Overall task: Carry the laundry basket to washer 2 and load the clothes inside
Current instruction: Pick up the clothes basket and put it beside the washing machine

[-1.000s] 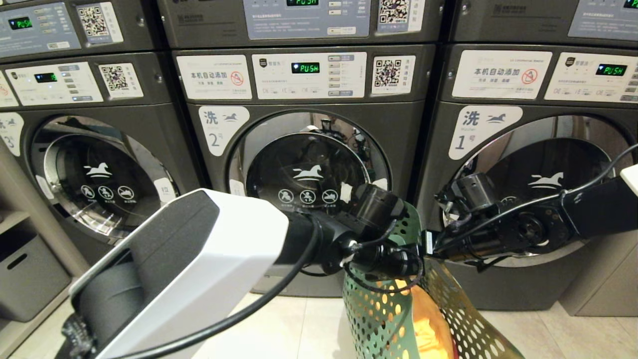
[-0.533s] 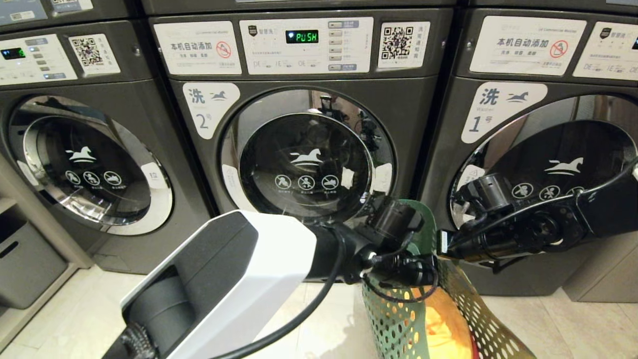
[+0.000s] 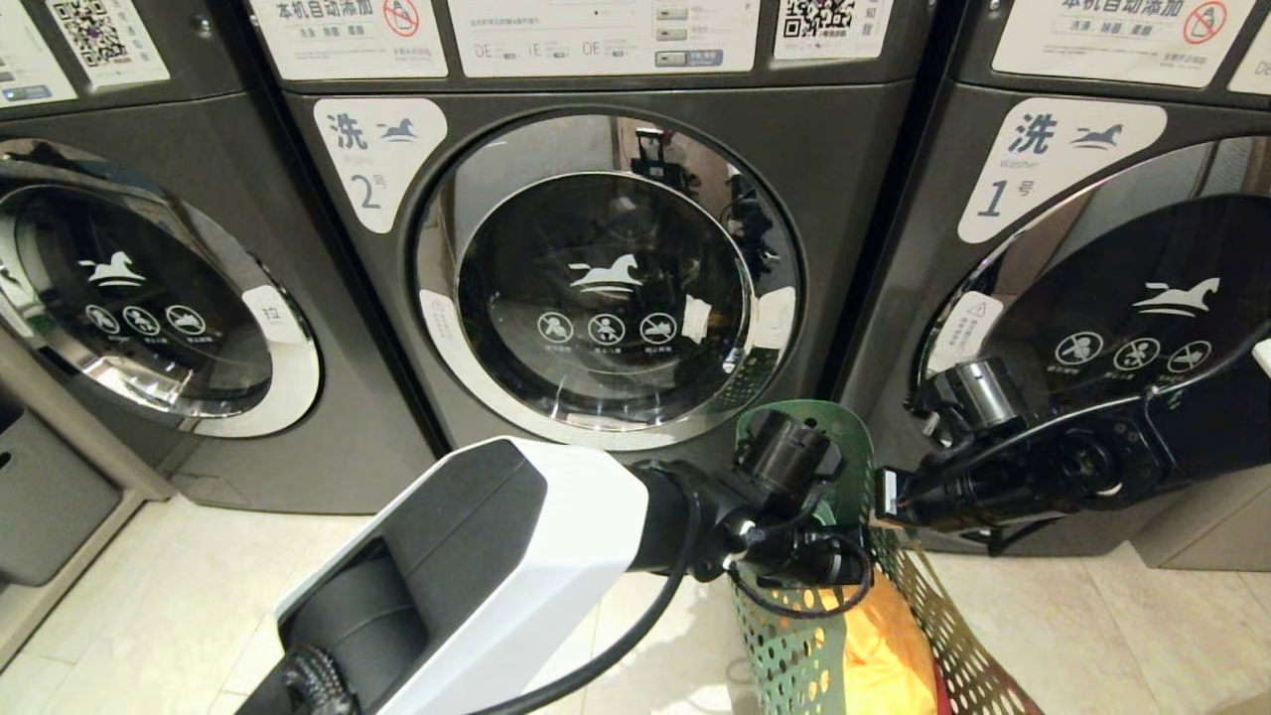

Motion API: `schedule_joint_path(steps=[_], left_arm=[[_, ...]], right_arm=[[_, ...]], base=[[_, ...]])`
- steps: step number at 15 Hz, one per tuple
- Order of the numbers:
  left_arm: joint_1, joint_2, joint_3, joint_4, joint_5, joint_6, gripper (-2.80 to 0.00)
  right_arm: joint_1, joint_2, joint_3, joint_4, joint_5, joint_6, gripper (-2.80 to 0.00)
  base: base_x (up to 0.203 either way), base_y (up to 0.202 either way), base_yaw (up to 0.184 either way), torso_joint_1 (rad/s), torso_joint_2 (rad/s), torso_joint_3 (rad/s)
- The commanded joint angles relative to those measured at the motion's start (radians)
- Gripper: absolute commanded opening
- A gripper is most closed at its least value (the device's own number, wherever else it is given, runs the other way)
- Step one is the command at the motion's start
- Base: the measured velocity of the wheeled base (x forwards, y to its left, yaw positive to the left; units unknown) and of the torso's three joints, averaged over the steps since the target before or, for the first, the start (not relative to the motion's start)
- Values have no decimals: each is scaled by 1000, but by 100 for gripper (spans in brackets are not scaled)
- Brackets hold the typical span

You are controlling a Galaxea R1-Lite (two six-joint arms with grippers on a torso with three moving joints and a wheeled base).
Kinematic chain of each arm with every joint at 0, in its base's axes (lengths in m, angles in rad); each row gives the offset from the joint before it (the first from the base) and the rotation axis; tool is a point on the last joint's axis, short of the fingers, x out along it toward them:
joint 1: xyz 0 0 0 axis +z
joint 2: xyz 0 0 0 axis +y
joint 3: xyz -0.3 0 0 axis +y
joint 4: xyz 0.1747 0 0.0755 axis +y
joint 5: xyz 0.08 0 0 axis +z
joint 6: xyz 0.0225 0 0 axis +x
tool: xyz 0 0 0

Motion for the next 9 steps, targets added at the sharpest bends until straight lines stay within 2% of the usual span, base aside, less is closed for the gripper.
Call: schedule_joint_path(steps=[1, 4, 9], left_arm=[[1, 12, -1, 2, 1, -5, -280], [7, 23, -1, 2, 19, -4, -280], [7, 23, -1, 2, 19, -4, -280]], right_arm=[[-2, 18, 5, -31, 0, 2, -280], [-6, 53, 59, -231, -2, -9, -280], [-5, 53, 64, -234, 2, -15, -280]], base=[[0, 0, 0, 6, 2, -198], [0, 0, 0, 2, 1, -193], [0, 0, 0, 1, 2, -199]])
